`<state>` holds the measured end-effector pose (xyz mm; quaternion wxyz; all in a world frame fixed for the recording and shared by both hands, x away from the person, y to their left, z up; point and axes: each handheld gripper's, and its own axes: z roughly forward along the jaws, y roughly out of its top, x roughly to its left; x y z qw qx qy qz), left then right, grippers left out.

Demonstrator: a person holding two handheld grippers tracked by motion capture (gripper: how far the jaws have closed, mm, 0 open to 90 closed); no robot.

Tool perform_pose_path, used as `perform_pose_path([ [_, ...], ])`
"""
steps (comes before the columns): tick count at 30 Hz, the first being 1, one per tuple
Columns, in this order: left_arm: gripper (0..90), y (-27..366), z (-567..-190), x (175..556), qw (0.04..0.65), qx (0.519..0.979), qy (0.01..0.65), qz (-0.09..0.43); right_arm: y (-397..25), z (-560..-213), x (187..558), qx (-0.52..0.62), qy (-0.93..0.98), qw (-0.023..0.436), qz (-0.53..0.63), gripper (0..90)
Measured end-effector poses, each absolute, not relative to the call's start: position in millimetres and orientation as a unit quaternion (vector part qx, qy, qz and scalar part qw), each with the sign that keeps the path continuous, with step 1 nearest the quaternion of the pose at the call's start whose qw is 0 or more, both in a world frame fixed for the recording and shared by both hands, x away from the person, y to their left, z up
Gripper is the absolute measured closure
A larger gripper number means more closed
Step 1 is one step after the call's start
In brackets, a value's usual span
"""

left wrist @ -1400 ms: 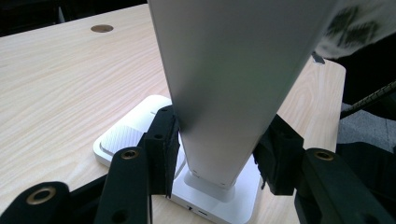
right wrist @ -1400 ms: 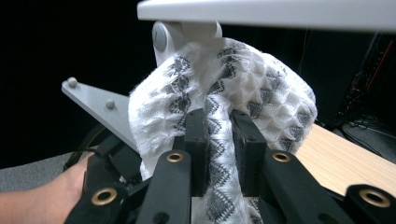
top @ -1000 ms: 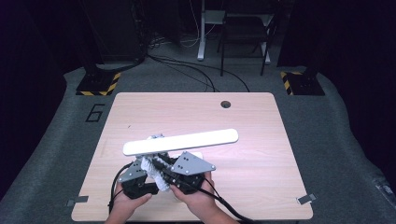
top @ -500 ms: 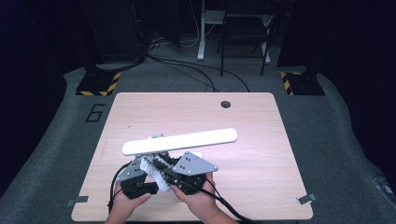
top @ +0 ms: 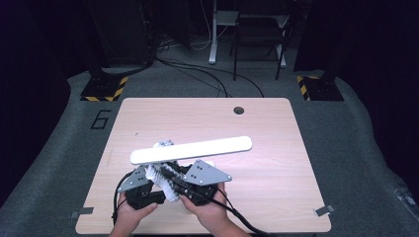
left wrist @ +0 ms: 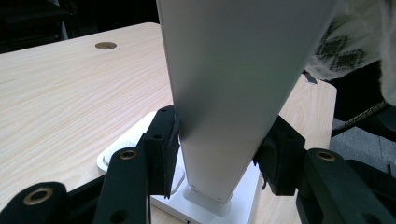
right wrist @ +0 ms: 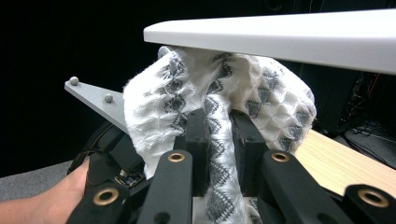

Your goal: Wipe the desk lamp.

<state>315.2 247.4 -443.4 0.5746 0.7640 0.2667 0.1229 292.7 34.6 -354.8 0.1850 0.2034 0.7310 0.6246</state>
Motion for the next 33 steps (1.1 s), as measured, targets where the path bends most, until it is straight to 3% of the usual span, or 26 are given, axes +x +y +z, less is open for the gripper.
perform_pose_path([
  [33, 53.9, 247.1, -443.0, 314.7, 0.571, 0.766, 0.269, 0.121, 23.6, -343.3, 279.8, 0.219, 0.691, 0.188, 0.663, 80.7],
])
